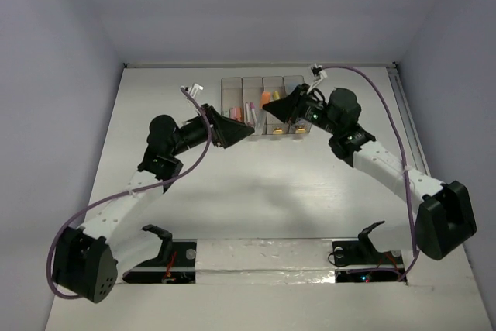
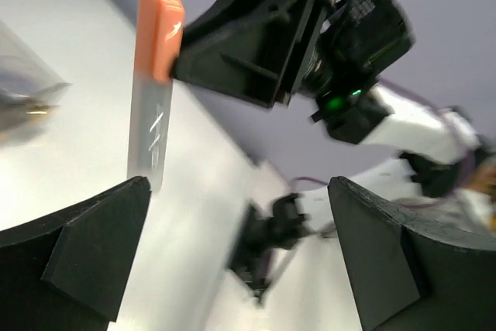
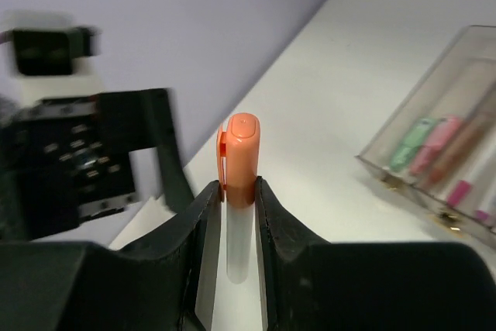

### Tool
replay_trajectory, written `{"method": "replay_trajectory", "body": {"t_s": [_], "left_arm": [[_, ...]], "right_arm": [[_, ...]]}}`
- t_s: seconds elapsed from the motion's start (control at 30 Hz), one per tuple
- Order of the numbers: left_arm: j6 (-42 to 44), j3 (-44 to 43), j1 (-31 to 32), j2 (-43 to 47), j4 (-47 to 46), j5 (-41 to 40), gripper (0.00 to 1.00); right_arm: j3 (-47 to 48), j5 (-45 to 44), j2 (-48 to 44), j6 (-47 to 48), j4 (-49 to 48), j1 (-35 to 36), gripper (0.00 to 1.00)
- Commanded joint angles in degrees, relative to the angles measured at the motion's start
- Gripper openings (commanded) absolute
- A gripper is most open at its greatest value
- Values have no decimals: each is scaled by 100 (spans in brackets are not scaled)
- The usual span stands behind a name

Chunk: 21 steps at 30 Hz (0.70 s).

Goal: Sort the stationery into containers
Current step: Place the pen in the storage box.

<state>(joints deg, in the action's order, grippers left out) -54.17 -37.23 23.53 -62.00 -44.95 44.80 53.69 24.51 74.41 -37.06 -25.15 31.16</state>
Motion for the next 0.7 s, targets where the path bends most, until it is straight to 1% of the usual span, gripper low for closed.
{"method": "replay_trajectory", "body": {"t_s": [0.0,0.03,0.07,0.1,0.17,0.2,0.23,0.27,0.3,0.37,0.47,0.67], "left_arm": [[2008,-775,3,679,2397,-829,99],[2355,-959,3,811,3421,-1171,99],[2654,-1266,3,1047,3832,-1871,99],[3153,-1399,3,1162,4201,-2182,99],[3508,-1619,3,1513,4895,-2772,99],[3658,-1629,3,1611,5012,-3262,99],[3868,-1577,3,1734,5066,-3536,99],[3914,-1385,3,1961,5040,-4026,99],[3923,-1261,3,2059,4988,-4214,99],[3967,-885,-50,2279,4733,-4426,99],[4046,-926,-129,2254,4863,-4426,99],[4055,-917,-129,2420,4890,-4427,99]], "right_arm": [[580,141,319,391,483,-426,0],[712,142,424,497,867,-505,0],[835,168,669,672,1054,-662,0],[1045,229,793,726,1264,-742,0],[1257,291,1030,875,1503,-865,0],[1380,239,1284,937,1617,-944,0],[1633,203,1408,1094,1870,-945,0],[1801,186,1557,1174,2047,-1006,0],[1968,20,1846,1262,2197,-1006,0],[2416,-139,2137,1490,2688,-1059,0],[2812,-525,2569,1614,2918,-1059,0],[3551,-921,3315,1859,3428,-1059,0]]}}
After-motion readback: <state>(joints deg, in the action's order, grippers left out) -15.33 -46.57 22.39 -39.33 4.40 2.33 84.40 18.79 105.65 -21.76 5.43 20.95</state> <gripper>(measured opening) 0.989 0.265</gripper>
